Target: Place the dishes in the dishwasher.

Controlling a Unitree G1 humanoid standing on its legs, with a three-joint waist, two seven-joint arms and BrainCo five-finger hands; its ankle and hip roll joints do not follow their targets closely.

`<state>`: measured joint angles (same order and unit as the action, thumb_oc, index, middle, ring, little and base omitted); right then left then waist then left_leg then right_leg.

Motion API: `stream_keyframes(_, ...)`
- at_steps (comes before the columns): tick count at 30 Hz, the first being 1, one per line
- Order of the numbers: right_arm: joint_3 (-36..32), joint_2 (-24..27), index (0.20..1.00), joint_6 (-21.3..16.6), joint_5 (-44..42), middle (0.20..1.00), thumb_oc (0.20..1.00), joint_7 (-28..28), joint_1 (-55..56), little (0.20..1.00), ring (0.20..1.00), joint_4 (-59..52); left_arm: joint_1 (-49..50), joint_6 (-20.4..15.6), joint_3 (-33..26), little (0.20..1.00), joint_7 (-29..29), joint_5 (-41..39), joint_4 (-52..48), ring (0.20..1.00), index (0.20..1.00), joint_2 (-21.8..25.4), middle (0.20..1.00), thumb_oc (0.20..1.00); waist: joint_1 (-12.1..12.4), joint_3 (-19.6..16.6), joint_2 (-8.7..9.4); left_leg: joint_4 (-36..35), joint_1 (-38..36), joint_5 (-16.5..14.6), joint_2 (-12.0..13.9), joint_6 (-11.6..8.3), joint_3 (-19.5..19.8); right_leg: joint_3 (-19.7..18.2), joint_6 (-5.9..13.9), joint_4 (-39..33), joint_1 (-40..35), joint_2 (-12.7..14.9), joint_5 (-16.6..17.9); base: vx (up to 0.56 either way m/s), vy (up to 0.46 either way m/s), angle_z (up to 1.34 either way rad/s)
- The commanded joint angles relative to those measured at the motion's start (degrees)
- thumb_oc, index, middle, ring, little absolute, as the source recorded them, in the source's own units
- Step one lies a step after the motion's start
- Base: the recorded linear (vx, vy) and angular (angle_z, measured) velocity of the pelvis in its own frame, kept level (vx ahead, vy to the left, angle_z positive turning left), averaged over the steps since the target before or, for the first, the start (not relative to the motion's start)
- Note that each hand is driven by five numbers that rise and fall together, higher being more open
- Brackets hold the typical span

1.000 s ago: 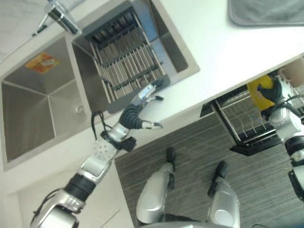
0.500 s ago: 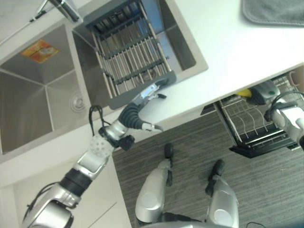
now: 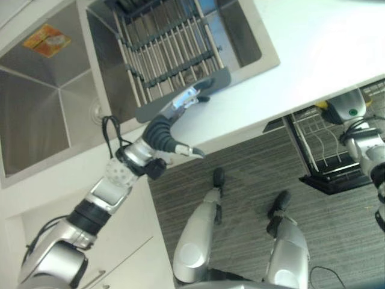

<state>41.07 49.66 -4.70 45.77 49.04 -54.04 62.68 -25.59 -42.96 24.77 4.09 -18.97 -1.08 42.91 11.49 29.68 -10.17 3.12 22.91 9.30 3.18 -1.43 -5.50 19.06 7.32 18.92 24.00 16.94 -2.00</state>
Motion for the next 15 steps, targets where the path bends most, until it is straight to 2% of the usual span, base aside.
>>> stream_keyframes(1,-2.4,1.3,0.200,4.8,-6.9,0.200,0.200,6.2,-10.9,0.200,0.200,1.4,2.4,1.6,4.9,1.000,-2.8,2.4,3.9,1.000,1.000,-0.6,1.000,1.000,2.1,0.1,0.85,3.9,1.8,-7.9,-0.1,-1.20,2.6,-3.6,3.99,1.9,2.3,1.5,-0.3,0.01,0.037,0.03)
stream_keyframes(11,-3.5,2.7,0.200,8.0,-8.1,0.200,0.200,8.2,-12.7,0.200,0.200,2.5,5.9,-0.3,5.0,1.000,-6.8,5.7,1.3,1.000,1.000,-0.8,1.000,1.000,2.2,0.1,-0.16,4.2,4.4,-7.8,-0.3,-1.19,2.5,-4.4,3.72,2.6,5.4,1.4,-0.3,0.01,0.025,-0.02)
stream_keyframes(15,-2.8,2.9,0.200,10.1,-9.2,0.200,0.200,7.6,-14.5,0.200,0.200,2.6,6.9,-3.3,5.9,1.000,-12.5,12.8,0.3,1.000,1.000,-0.9,1.000,1.000,2.2,0.1,-0.74,4.2,5.5,-7.4,0.0,-1.34,1.8,-4.5,3.66,3.4,6.7,1.8,-0.4,0.01,0.035,-0.03)
